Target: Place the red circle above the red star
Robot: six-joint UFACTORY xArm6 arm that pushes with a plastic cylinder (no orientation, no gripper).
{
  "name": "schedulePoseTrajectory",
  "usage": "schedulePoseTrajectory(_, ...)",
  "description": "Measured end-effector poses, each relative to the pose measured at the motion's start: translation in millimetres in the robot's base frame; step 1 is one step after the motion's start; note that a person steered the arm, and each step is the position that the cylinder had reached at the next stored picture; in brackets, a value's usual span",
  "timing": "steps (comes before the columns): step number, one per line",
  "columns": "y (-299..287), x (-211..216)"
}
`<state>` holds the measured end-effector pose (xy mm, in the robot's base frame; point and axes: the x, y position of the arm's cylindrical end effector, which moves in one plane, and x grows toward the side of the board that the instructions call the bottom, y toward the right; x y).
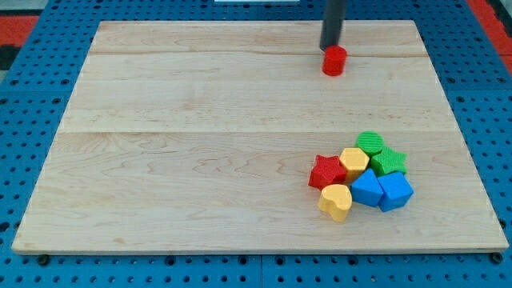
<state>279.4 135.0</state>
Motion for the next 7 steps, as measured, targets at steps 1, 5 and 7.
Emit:
schedulePoseTrajectory(1,25,41)
schedulePoseTrajectory(5,16,117)
schedulePoseTrajectory(7,10,103)
